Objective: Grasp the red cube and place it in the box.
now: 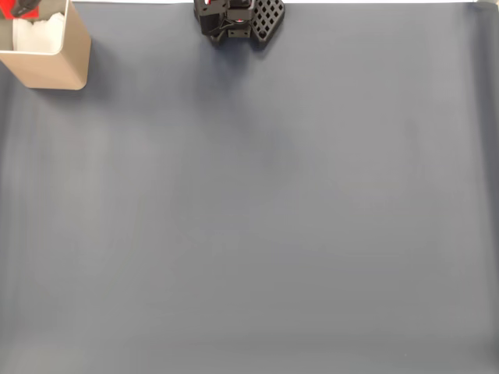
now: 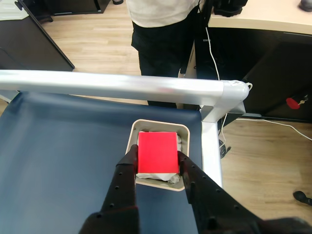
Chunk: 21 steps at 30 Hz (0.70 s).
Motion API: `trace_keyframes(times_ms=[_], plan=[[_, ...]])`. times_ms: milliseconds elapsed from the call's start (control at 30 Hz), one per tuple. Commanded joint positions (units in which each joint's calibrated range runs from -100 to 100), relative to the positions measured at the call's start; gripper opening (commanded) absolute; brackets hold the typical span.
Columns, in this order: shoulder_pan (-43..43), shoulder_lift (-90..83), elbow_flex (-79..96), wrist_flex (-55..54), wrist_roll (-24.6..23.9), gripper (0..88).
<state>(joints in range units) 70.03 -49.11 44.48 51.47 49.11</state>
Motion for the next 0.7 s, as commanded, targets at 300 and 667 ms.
trace_keyframes(times_ms=[300, 667], plan=[[0.8, -1.2, -0.1, -1.9, 0.4, 0.0], [0.7, -1.2, 0.1, -2.2, -0.2, 16.6]])
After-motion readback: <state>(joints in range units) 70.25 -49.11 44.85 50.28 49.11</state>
